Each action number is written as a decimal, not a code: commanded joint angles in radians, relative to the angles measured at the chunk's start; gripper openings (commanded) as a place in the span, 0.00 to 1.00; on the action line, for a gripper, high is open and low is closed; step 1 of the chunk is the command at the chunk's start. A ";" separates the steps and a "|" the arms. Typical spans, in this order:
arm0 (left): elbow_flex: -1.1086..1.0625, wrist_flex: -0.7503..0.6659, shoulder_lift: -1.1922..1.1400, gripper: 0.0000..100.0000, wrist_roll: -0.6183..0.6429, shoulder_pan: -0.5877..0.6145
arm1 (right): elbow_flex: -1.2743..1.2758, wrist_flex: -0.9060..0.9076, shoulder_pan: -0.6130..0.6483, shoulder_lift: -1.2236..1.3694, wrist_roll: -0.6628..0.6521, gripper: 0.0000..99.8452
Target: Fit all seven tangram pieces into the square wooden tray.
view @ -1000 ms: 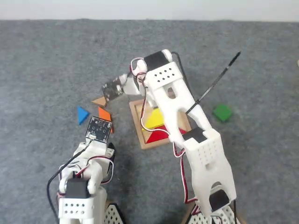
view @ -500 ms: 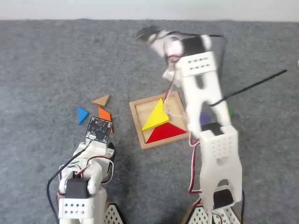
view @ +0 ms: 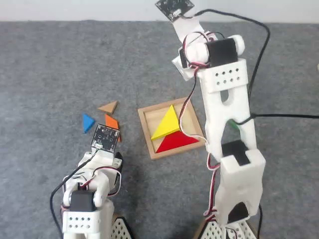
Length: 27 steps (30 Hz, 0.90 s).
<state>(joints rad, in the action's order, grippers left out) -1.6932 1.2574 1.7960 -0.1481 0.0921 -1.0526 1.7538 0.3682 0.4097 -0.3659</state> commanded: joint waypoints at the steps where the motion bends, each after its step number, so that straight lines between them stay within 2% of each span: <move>1: 0.010 0.005 0.018 0.12 0.000 0.005 | -0.002 0.035 0.005 -0.116 0.040 0.18; 5: 0.010 0.005 0.018 0.12 0.000 0.005 | 0.092 0.045 -0.015 -0.236 0.075 0.18; 10: 0.010 0.005 0.018 0.12 0.000 0.005 | 0.585 0.022 -0.021 -0.503 0.109 0.18; 16: 0.010 0.005 0.018 0.12 0.000 0.005 | 1.315 -0.357 -0.022 -0.989 0.064 0.19; 18: 0.010 0.005 0.018 0.12 0.000 0.005 | 1.505 -0.509 -0.024 -1.067 0.044 0.19; 21: 0.010 0.005 0.018 0.12 0.000 0.005 | 1.600 -0.602 -0.025 -1.041 0.038 0.19; 27: 0.010 0.005 0.018 0.12 0.000 0.005 | 1.496 -0.685 -0.021 -0.739 0.035 0.19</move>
<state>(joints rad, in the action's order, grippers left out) -1.6932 1.2574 1.7960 -0.1481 0.0921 0.5232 1.1278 0.3621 -0.4572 -0.3153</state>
